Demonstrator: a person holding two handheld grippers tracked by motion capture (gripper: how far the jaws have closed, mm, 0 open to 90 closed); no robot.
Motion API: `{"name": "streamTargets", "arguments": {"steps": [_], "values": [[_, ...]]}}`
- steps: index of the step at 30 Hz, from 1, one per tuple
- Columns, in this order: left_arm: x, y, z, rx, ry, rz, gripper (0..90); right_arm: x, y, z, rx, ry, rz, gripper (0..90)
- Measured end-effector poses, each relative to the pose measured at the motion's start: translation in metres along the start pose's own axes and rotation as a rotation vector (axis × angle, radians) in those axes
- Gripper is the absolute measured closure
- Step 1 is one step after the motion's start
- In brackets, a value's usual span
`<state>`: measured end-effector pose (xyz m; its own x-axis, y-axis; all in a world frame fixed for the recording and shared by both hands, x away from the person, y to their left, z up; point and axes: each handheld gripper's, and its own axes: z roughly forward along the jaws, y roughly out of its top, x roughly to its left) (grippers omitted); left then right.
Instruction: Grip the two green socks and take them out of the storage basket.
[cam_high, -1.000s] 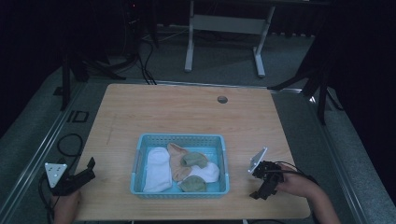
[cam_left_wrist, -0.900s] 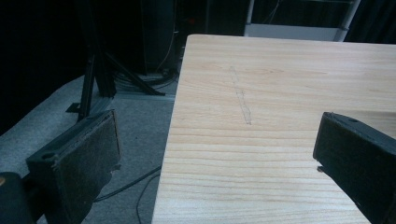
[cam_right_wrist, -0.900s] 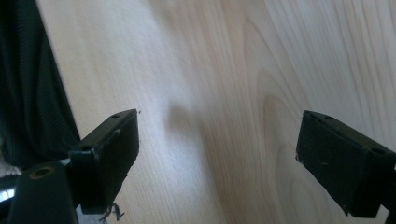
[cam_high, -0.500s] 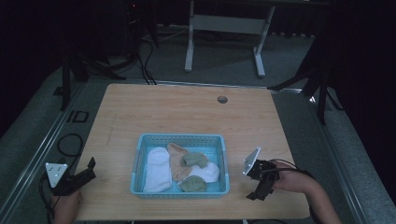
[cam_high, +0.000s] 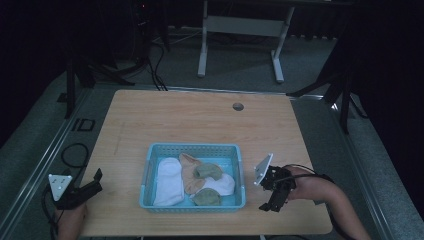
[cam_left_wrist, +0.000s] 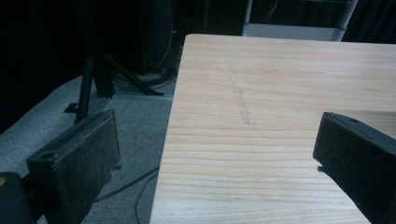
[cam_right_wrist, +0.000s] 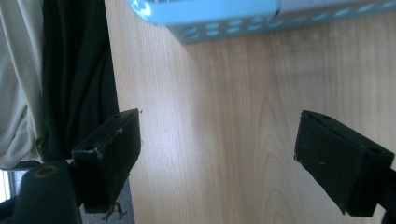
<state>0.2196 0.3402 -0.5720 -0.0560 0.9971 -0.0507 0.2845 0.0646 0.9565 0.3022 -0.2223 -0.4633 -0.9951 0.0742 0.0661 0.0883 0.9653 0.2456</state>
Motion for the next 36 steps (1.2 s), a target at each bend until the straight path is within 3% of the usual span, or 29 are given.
{"name": "streamTargets", "arguments": {"steps": [12,23,32,36], "values": [[0.0,0.0,0.0,-0.001,-0.002,0.003,0.3,-0.003,0.029,-0.014,0.038,-0.011,-0.046,14.8],[0.0,0.0,0.0,0.001,-0.005,0.007,0.3,-0.004,0.059,-0.028,-0.015,-0.02,-0.083,14.7],[0.0,0.0,0.0,0.001,-0.006,0.008,0.3,-0.003,0.079,-0.024,-0.017,-0.017,-0.119,14.8],[0.0,0.0,0.0,-0.002,-0.009,0.01,0.3,-0.004,0.087,-0.018,-0.007,-0.006,-0.138,19.1]]}}
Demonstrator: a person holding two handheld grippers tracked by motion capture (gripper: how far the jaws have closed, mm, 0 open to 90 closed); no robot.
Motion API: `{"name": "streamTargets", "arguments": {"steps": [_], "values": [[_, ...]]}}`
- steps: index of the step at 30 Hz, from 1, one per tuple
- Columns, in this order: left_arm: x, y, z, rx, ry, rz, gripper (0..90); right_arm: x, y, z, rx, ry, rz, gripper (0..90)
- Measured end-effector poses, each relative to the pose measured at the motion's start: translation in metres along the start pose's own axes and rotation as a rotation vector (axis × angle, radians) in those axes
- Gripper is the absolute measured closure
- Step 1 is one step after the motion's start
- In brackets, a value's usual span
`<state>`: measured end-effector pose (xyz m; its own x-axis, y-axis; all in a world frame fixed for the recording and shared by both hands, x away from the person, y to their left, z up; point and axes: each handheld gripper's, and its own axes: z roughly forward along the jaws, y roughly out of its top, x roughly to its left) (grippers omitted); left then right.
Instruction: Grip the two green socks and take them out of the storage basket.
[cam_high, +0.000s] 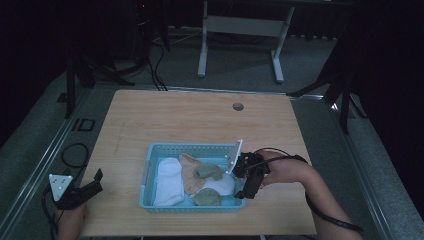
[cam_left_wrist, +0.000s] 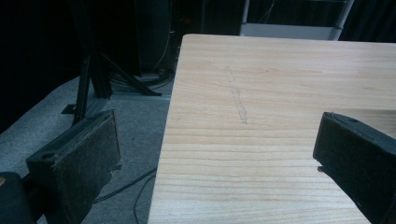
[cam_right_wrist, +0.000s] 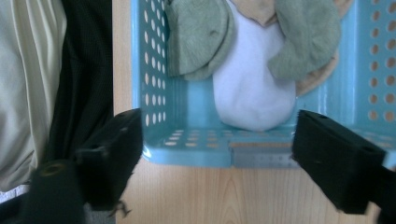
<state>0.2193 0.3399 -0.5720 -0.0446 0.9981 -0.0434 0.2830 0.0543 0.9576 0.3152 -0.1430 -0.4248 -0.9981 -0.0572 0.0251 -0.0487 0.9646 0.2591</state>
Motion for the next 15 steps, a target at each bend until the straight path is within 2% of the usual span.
{"name": "streamTargets", "arguments": {"steps": [2,15], "values": [[0.0,0.0,0.0,0.003,-0.002,-0.002,0.4,0.0,0.006,0.005,0.015,0.011,-0.025,19.5],[0.0,0.0,0.0,-0.001,-0.008,-0.001,0.3,-0.005,0.031,0.029,0.06,0.045,-0.065,24.9]]}}
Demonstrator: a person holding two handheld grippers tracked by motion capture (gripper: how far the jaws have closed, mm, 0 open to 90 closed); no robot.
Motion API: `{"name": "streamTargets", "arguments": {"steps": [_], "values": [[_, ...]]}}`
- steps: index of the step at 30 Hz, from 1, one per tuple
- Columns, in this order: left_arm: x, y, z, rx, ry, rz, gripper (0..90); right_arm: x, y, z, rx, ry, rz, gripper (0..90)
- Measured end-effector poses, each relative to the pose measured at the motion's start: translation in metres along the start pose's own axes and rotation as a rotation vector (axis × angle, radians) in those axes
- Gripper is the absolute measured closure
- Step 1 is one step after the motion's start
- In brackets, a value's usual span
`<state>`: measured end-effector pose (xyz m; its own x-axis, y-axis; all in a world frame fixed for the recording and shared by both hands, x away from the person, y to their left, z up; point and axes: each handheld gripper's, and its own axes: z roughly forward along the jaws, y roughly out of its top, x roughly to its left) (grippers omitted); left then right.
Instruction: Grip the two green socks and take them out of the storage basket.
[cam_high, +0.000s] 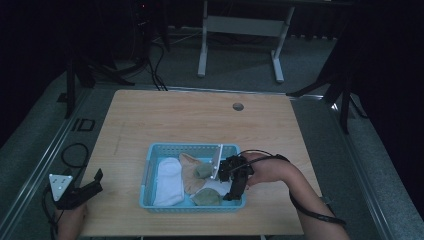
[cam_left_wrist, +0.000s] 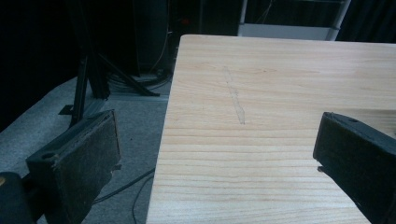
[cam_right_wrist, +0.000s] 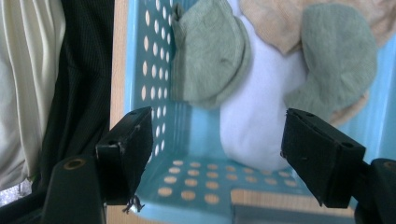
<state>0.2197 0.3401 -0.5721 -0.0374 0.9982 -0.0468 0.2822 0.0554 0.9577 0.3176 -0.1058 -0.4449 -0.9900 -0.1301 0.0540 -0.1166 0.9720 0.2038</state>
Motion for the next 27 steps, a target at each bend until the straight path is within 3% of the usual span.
{"name": "streamTargets", "arguments": {"steps": [9,19,24,27], "values": [[0.0,0.0,0.0,0.003,0.002,-0.001,0.4,-0.005,0.013,0.016,0.017,0.016,-0.002,26.8],[0.0,0.0,0.0,0.002,0.003,-0.002,0.3,-0.007,0.027,0.032,0.048,0.002,-0.035,30.9],[0.0,0.0,0.0,0.001,0.002,0.002,0.3,-0.007,0.03,0.039,0.064,0.005,-0.032,34.8],[0.0,0.0,0.0,0.004,0.002,0.0,0.3,-0.007,0.031,0.044,0.046,0.007,-0.031,40.3]]}}
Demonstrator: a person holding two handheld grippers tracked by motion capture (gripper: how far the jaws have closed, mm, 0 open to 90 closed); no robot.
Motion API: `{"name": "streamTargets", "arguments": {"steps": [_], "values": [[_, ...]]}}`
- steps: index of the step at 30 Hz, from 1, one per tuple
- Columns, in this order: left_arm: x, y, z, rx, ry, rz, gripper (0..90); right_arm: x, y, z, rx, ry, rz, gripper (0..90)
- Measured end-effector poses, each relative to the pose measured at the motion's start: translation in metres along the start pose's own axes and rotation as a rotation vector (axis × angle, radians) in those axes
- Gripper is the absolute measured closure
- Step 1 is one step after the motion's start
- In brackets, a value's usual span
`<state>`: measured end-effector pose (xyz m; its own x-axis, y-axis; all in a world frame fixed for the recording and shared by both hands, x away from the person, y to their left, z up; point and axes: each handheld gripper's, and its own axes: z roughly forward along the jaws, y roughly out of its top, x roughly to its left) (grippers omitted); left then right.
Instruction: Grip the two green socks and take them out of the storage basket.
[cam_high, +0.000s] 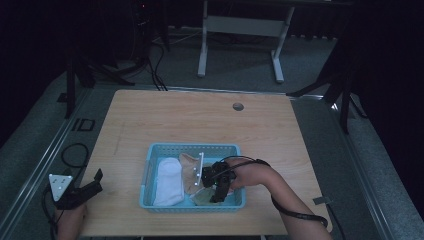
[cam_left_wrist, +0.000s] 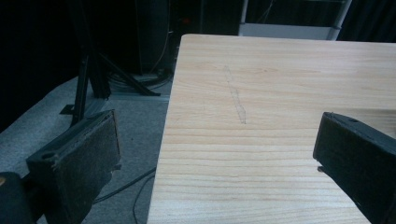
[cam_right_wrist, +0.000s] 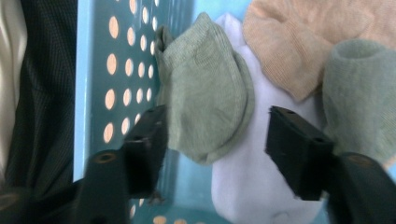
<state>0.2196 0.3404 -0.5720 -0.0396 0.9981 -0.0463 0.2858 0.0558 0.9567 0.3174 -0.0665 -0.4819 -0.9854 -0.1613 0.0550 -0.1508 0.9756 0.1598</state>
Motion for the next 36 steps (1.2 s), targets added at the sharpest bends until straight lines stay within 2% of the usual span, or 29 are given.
{"name": "streamTargets", "arguments": {"steps": [5,7,9,11,14,19,32,36], "values": [[0.0,0.0,0.0,-0.002,0.001,0.002,0.3,-0.002,0.003,0.008,0.019,-0.004,0.0,46.5],[0.0,0.0,0.0,-0.001,0.0,0.002,0.3,-0.002,0.005,0.011,0.034,0.008,0.002,54.0],[0.0,0.0,0.0,-0.001,0.001,0.002,0.3,-0.001,0.007,0.013,0.043,-0.001,-0.004,63.7],[0.0,0.0,0.0,-0.001,0.002,0.002,0.3,-0.002,0.008,0.01,0.042,-0.002,0.014,72.7],[0.0,0.0,0.0,0.0,0.003,0.001,0.3,-0.003,0.008,0.004,0.034,0.006,0.019,78.2],[0.0,0.0,0.0,0.001,0.003,0.005,0.3,0.003,0.01,-0.004,0.054,0.003,0.003,79.6],[0.0,0.0,0.0,0.002,0.005,0.003,0.3,0.007,0.006,-0.046,-0.008,-0.074,-0.011,79.6],[0.0,0.0,0.0,0.003,0.007,0.003,0.3,0.008,-0.001,-0.063,-0.019,-0.106,0.007,79.5]]}}
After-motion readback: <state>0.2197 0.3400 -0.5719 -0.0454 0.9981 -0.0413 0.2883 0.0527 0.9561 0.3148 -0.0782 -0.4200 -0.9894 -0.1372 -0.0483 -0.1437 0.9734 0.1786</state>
